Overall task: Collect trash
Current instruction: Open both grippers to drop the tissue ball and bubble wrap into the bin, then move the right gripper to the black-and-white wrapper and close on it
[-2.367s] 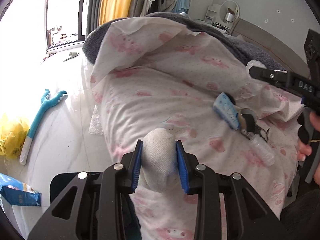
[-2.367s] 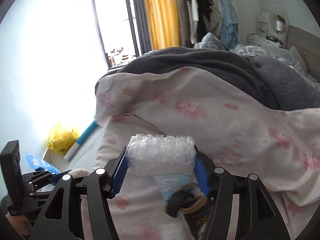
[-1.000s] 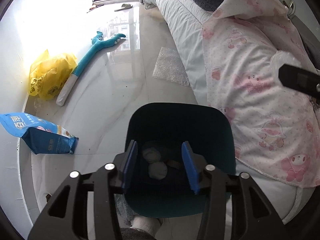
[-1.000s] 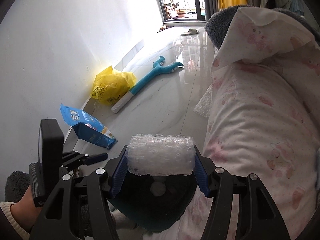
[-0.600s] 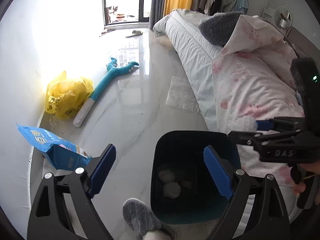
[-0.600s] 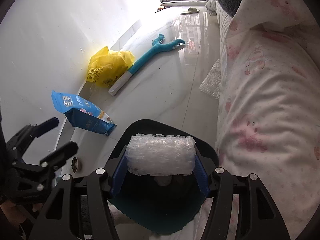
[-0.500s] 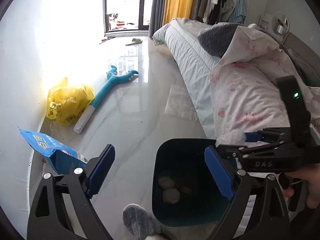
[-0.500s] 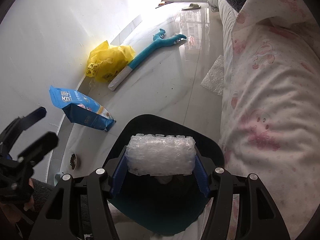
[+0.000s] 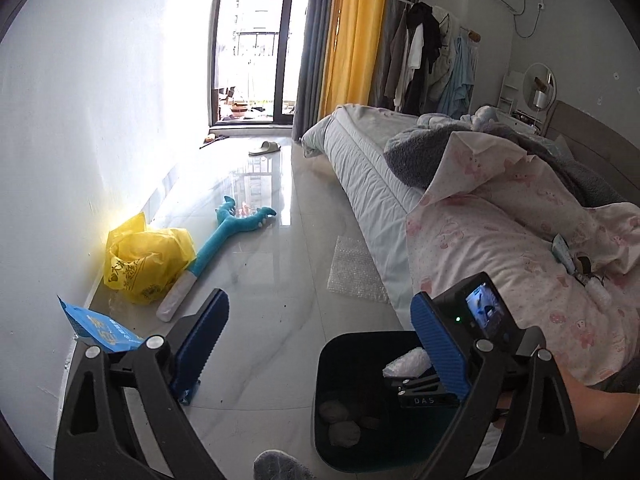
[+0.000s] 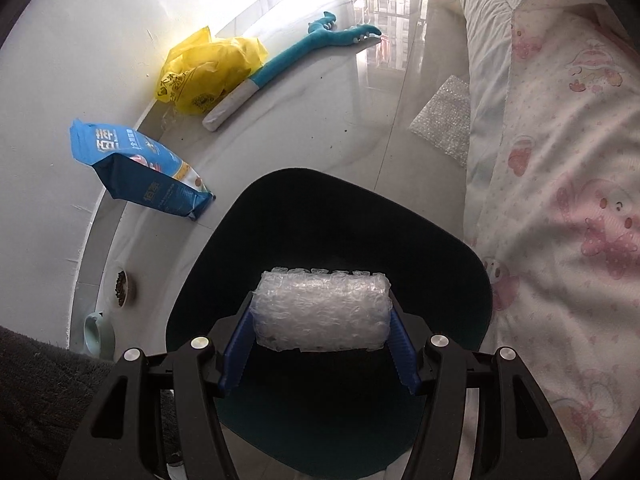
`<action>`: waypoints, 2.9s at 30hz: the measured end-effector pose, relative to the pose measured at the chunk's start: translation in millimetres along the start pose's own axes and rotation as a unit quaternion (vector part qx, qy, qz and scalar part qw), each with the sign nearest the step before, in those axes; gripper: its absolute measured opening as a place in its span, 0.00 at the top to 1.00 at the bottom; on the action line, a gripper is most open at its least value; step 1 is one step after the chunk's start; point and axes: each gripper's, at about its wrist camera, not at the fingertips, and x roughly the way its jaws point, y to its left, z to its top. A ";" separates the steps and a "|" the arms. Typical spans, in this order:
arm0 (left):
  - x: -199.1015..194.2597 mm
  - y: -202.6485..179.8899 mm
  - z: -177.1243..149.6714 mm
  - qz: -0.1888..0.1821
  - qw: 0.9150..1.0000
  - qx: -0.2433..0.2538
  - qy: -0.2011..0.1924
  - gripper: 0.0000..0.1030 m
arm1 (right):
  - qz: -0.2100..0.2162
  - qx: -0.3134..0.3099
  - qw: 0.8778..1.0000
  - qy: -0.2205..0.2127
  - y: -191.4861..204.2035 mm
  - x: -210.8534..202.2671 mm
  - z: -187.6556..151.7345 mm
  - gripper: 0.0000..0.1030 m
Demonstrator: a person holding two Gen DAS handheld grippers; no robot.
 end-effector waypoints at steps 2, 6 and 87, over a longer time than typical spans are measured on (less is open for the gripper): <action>-4.2 0.3 3.5 -0.002 1.000 -0.001 -0.008 0.09 | 0.000 -0.003 1.000 0.006 2.0 2.4 -1.8 0.36; -16.8 0.1 11.0 -0.006 1.000 -0.007 -0.026 0.09 | -0.002 -0.008 1.000 0.014 3.1 3.4 -6.2 0.30; 50.1 -274.6 40.7 -0.164 0.982 0.090 -0.006 0.09 | -0.179 0.122 0.952 -0.215 -255.3 -229.0 -129.0 0.71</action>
